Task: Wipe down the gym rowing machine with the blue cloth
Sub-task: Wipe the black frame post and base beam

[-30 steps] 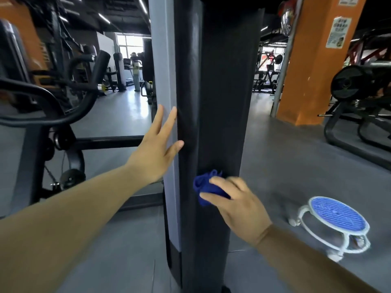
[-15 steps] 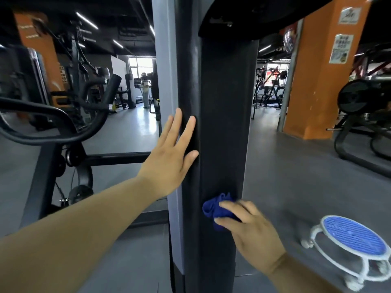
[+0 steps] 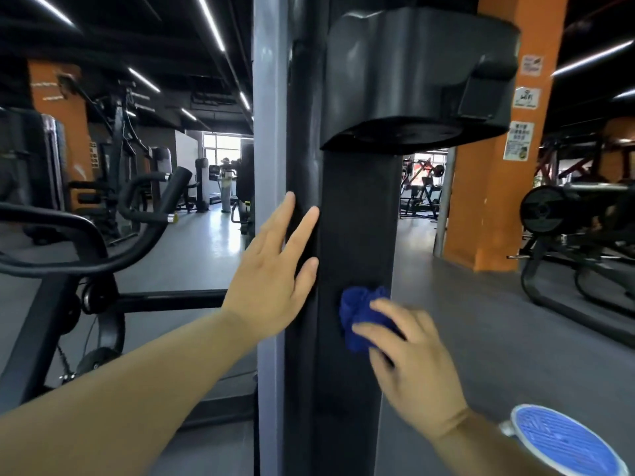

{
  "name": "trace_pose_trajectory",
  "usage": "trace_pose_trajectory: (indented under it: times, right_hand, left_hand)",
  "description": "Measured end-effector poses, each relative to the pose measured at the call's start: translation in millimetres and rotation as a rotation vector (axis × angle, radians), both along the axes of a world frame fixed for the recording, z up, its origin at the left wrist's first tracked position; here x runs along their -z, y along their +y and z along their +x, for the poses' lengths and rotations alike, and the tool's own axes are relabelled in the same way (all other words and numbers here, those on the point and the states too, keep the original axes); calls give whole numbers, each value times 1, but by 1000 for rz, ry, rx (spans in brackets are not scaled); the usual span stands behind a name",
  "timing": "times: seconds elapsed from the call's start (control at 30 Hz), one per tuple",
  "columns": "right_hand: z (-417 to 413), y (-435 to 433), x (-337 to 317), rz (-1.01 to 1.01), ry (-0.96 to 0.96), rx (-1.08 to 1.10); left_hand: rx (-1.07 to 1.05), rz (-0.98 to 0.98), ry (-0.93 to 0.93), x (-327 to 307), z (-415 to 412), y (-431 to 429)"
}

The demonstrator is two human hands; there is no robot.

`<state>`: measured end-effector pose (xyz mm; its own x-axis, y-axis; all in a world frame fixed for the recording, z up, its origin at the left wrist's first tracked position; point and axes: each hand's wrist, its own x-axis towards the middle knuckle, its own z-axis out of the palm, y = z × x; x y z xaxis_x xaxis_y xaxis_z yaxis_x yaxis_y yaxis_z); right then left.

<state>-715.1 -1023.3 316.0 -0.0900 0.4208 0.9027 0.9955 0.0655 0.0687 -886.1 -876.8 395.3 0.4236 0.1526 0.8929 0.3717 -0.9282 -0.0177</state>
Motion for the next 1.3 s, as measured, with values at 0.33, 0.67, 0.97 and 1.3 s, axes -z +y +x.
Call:
trace_pose_trajectory:
  times: [0.33, 0.67, 0.97, 1.3]
  right_hand:
    - [10, 23, -133, 274, 205, -64]
    - [9, 15, -37, 166, 208, -74]
    - [6, 35, -75, 312, 188, 2]
    - [5, 31, -118, 242, 345, -138]
  left_hand:
    - [141, 14, -236, 3, 47, -4]
    - [165, 30, -254, 7, 48, -1]
    - [206, 14, -269, 10, 49, 1]
    - [181, -10, -258, 13, 49, -1]
